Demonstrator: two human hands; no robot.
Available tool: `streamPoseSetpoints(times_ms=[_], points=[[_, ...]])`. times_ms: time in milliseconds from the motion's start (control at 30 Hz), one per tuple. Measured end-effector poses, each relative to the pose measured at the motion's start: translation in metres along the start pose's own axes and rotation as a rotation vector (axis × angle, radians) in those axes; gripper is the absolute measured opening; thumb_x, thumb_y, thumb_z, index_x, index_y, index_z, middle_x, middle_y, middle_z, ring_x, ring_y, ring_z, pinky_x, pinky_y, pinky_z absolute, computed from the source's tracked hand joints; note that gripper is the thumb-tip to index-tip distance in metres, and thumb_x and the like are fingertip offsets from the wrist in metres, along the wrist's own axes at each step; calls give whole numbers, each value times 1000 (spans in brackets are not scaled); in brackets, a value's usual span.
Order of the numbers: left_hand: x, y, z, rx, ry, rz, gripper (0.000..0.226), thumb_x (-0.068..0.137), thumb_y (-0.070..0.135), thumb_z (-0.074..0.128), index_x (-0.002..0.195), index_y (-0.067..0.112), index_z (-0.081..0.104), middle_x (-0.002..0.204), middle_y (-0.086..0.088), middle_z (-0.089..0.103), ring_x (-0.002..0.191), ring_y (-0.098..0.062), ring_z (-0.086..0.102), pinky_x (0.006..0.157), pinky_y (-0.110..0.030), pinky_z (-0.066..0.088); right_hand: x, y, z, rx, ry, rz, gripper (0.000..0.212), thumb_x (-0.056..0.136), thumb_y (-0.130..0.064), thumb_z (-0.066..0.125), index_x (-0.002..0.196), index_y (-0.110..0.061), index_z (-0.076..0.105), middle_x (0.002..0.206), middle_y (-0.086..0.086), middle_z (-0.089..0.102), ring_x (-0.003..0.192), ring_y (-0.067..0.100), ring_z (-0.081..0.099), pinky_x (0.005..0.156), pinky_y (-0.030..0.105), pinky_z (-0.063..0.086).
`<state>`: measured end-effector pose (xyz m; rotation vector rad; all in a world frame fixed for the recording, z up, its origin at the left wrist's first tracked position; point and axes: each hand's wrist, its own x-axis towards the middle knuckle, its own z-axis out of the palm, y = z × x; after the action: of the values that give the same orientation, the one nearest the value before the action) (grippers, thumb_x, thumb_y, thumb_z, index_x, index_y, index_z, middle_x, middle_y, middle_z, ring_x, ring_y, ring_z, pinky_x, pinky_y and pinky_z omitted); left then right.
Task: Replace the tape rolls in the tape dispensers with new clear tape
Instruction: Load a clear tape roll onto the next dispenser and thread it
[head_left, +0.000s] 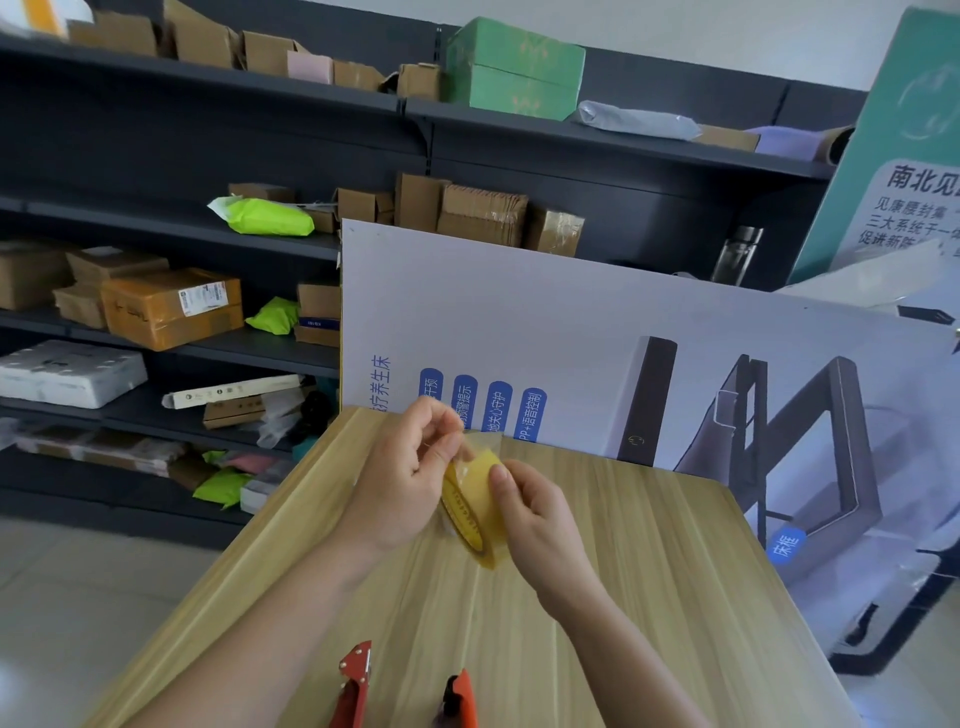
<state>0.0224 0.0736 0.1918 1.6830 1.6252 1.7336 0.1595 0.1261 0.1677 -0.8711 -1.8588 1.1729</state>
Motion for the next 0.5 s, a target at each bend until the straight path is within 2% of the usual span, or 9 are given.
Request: streamPoseSetpoints(times_ms=[67,100,233,367,433,500], points=[[2,-1,-8,-40,-128,-36,28,98,5,44,113,23,59,80,-3,67,79,-4,62,76,-14,47,-1,1,-2,20,-10,37,24,102,-27,44,99,-22,67,76,-5,60,63,-2,49,60,12,42],[3,-1,-11,-53,-182,-39,33,99,3,42,116,23,61,82,-3,68,80,-3,61,75,-12,46,-2,1,-3,21,-9,52,24,102,-28,44,98,-22,67,76,-7,61,63,-2,49,61,12,41],[3,-1,-18,-65,-286,-56,46,94,-12,38,110,19,67,83,19,68,84,4,61,75,-7,44,-4,1,-5,18,-35,105,27,102,-30,45,100,-19,69,81,-2,63,72,6,52,68,22,41],[4,-7,-21,38,-404,-23,54,92,-8,47,126,32,59,93,10,58,87,-3,55,76,-11,44,-6,-5,-7,22,-52,150,32,94,-30,49,88,-4,66,75,3,54,72,13,48,68,30,38],[6,-11,-23,23,-475,-54,44,92,0,54,118,34,65,102,4,53,91,-9,55,76,-16,46,-6,-7,-10,17,-52,182,29,94,-24,49,78,-5,63,73,2,51,70,13,46,66,30,37],[6,-16,-26,5,-534,-88,36,90,-4,54,103,25,72,110,4,55,99,-7,57,80,-19,47,-7,-7,-11,6,-69,210,30,95,-19,48,67,-15,58,67,-1,48,66,13,44,63,29,35]])
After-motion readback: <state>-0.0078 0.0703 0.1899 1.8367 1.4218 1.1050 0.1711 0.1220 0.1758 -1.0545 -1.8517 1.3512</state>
